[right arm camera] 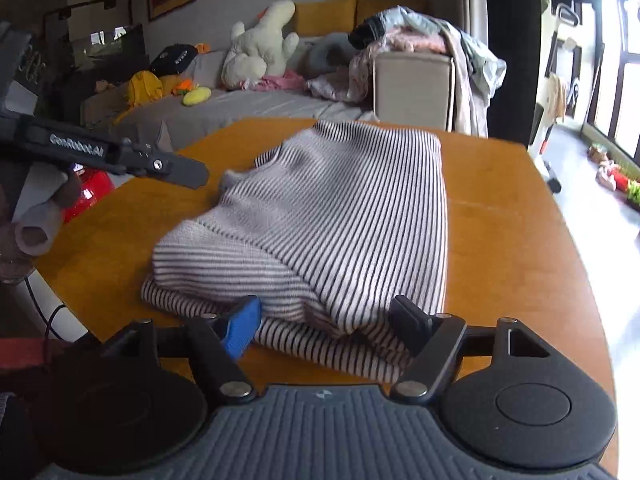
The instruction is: Fold clothes
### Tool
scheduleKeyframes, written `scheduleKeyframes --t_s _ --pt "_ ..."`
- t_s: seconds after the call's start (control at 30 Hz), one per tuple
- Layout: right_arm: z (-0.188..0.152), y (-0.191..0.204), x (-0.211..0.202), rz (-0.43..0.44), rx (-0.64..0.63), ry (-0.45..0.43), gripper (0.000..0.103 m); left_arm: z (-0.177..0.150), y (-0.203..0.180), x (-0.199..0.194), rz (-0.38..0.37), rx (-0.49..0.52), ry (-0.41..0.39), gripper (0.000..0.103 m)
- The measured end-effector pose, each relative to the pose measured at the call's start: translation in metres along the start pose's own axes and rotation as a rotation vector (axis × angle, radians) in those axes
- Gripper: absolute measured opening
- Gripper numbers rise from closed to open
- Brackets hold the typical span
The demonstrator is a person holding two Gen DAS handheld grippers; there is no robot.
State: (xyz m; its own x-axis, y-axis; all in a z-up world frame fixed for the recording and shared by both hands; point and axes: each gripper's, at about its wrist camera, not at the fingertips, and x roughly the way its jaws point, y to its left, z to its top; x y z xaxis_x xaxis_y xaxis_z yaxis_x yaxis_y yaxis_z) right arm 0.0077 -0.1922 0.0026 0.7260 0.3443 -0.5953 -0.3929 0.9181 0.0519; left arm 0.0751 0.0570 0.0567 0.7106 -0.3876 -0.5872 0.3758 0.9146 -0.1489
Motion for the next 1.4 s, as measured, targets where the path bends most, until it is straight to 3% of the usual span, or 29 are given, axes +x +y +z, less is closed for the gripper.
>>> scheduleKeyframes --t_s 0.17,0.33,0.63,0.73,0.97,1.4 --pt "-0.003 0.013 -0.001 0.049 -0.013 0.002 0.081 -0.002 -0.003 0.0 -0.013 0.012 0.0 0.082" --pt "-0.003 0.019 -0.002 0.044 -0.061 -0.003 0.083 -0.005 -0.009 0.002 -0.028 0.028 0.009 0.086" --pt "0.009 0.023 -0.023 0.026 -0.184 -0.072 0.079 -0.011 -0.012 0.007 -0.03 0.044 0.038 0.09" --pt "0.004 0.031 -0.009 0.032 -0.237 -0.028 0.068 -0.013 -0.014 0.011 -0.037 0.046 0.05 0.09" --pt "-0.003 0.028 0.0 0.033 -0.25 0.023 0.069 -0.017 -0.013 0.01 -0.033 0.056 0.056 0.09" --pt "0.001 0.024 -0.024 -0.041 -0.426 -0.026 0.072 -0.021 -0.006 0.01 0.026 0.057 0.052 0.094"
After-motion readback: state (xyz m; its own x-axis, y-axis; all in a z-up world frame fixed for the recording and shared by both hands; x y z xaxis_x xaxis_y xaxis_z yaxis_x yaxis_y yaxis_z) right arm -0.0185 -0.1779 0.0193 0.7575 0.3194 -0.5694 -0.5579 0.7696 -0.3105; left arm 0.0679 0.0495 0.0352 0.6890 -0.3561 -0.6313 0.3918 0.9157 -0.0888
